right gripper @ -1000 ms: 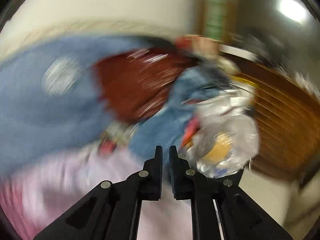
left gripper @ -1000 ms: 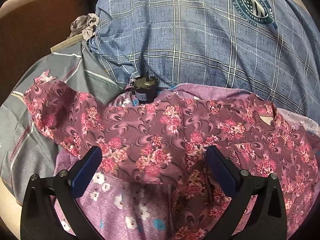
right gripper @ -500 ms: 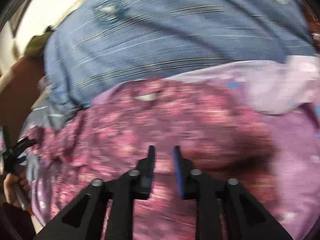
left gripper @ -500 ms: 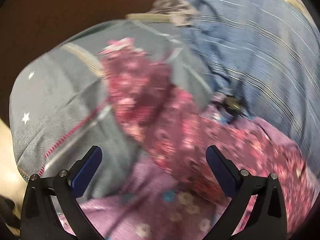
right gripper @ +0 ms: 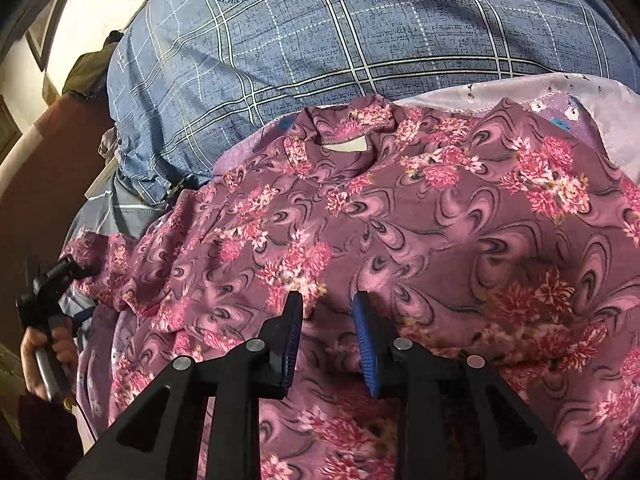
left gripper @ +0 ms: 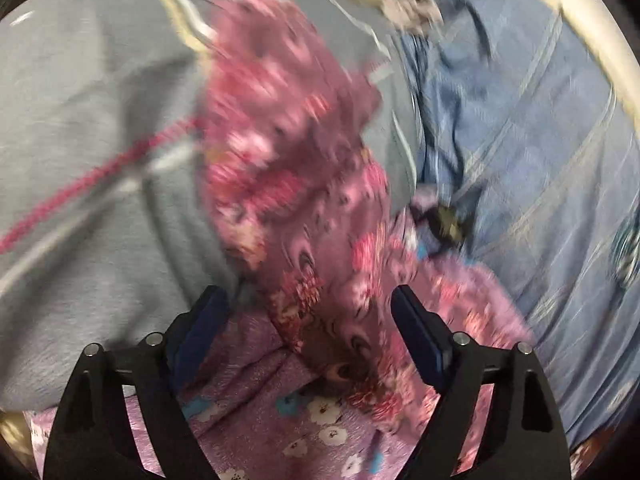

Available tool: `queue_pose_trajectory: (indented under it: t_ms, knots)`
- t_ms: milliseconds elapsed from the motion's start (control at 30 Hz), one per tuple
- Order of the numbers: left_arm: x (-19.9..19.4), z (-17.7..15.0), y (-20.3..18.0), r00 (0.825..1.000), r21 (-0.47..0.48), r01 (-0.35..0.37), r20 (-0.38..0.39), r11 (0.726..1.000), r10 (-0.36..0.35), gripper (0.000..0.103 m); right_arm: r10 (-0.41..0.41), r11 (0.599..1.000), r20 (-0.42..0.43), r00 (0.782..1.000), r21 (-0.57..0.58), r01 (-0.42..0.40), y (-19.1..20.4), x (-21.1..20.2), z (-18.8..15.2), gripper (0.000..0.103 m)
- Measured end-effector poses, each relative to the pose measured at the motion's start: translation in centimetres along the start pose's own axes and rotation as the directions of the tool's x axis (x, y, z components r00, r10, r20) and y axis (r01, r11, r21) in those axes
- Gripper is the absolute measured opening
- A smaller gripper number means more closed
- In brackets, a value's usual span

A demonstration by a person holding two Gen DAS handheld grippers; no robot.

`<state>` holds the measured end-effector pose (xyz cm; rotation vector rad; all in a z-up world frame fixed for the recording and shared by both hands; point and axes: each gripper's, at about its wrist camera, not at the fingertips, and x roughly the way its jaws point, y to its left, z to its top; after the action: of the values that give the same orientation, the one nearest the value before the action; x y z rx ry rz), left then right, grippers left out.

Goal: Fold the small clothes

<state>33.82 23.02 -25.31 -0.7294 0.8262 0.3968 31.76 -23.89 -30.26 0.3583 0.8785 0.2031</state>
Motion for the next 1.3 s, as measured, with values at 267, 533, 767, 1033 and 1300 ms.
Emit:
queue_pose_trajectory:
  t_ms: [267, 533, 767, 1033, 1300]
  knots:
    - [-4.0, 1.9, 2.8, 0.979, -0.132, -0.024, 0.196, 0.991, 0.05, 0.085, 0.003, 1.0, 0.004, 1.0, -0.029, -0.002, 0.0, 0.1, -0.7, 0.028]
    - [-1.8, 5.1, 1.2, 0.984, -0.067, 0.026, 0.176, 0.997, -0.014, 0.085, 0.01, 0.999, 0.009, 1.0, -0.031, -0.009, -0.2, 0.0, -0.8, 0.028]
    - [-0.6, 6.1, 0.6, 0.985, -0.014, 0.014, 0.175, 1.0, -0.011, 0.01, 0.009, 0.999, 0.014, 1.0, -0.034, -0.008, -0.1, -0.1, -0.8, 0.028]
    - [-4.7, 3.4, -5.5, 0.959, 0.195, 0.041, 0.266, 0.98, -0.093, 0.008, 0.044, 0.998, 0.009, 0.999, 0.044, -0.045, -1.2, -0.8, -0.3, 0.023]
    - [-11.3, -6.4, -18.9, 0.913, 0.481, 0.28, 0.134, 0.831, -0.385, 0.008, 0.003, 0.983, 0.184, 0.983, 0.181, -0.037, -6.0, -7.0, 2.4, 0.026]
